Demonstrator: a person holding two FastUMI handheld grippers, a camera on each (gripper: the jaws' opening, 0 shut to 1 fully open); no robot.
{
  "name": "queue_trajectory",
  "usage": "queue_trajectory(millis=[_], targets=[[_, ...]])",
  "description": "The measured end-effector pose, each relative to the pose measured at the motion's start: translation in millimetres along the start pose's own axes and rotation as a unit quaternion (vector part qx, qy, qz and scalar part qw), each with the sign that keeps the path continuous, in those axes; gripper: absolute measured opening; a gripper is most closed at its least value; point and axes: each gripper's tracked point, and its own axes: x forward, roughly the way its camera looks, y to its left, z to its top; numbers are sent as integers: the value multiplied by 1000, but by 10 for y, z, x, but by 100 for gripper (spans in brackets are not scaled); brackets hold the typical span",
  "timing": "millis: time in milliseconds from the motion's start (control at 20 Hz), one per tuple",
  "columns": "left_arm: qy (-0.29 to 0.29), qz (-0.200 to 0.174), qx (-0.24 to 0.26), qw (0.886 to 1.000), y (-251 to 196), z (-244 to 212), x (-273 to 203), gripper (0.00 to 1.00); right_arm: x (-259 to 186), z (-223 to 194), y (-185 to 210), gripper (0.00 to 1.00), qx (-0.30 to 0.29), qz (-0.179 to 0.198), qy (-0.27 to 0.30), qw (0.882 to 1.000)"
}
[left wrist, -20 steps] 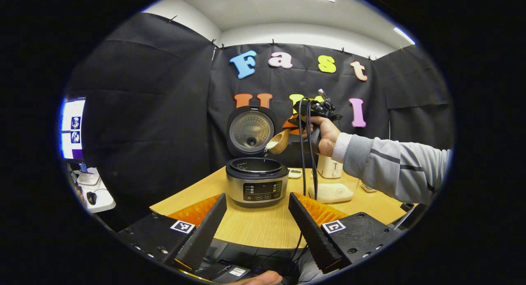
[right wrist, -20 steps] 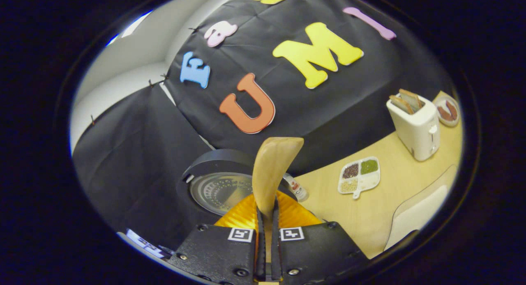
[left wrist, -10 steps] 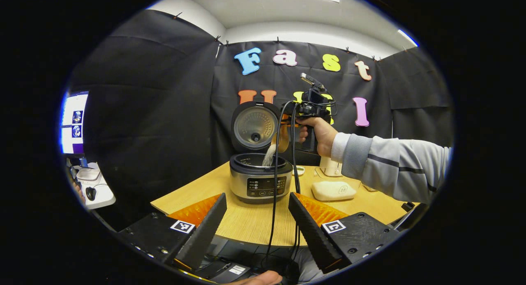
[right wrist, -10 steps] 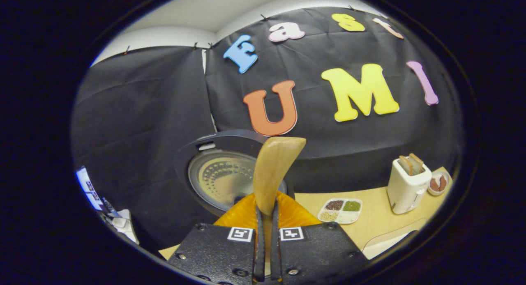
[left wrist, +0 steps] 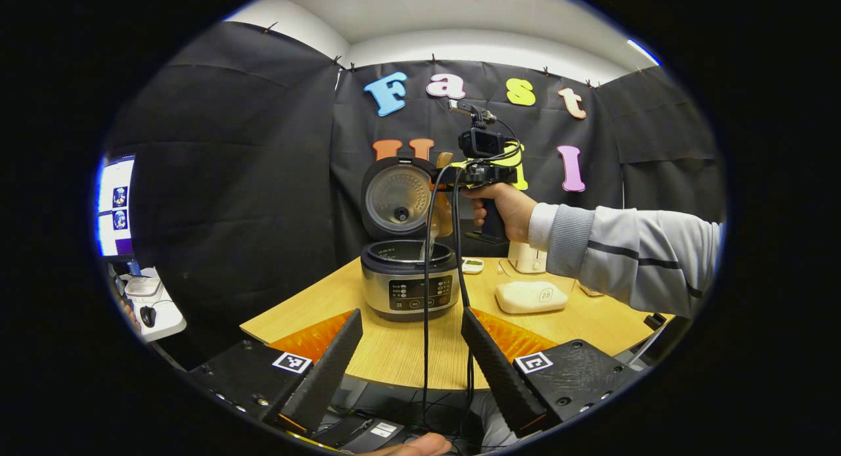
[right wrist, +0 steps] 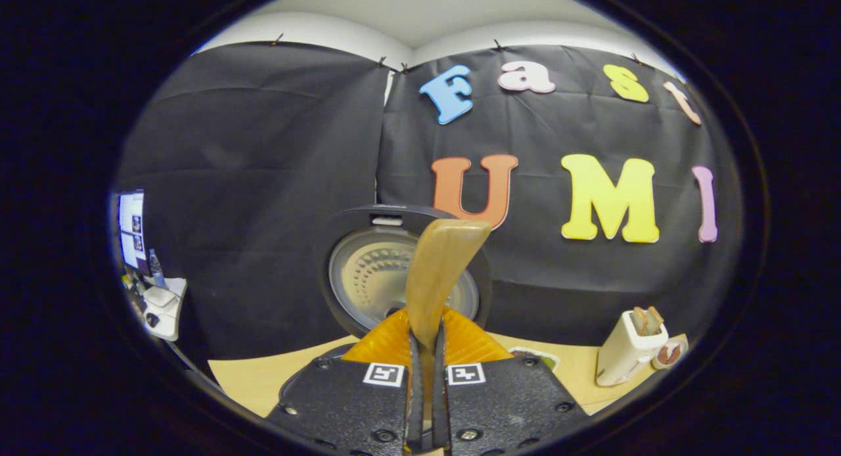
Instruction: Close the left gripper, press the button to open the rice cooker; take a wooden spoon from the chopstick holder with the right hand, scoop a spoonful of rice and pour it into the rice cooker, then put the wooden spoon back into the chopstick holder.
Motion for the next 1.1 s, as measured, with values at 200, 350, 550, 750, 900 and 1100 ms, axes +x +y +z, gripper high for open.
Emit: queue_trajectory(millis=[200,350,550,750,900,1100], targets=[[-17,3,13,1000,16,85,-7,97,-39,0,84,11,-100,-1,-14,995],[-17,-1,10,1000,-16,91,-39,97,-58,-99,164,11,-154,0,-12,988],[-30,-6,24,999,-105,178,-94,97,-167,-21,69,11,-144,-8,-19,989],[-32,-12,30,999,-259,196,-18,97,-282,3,-380,11,-119,-36,-14,992],[-29,-14,28,999,-319,188,13,96,-424,27,-849,11,-103,-65,-11,993],[-29,-5,45,999,-335,204,6,96,-636,-45,-1495,11,-89,-96,7,991]])
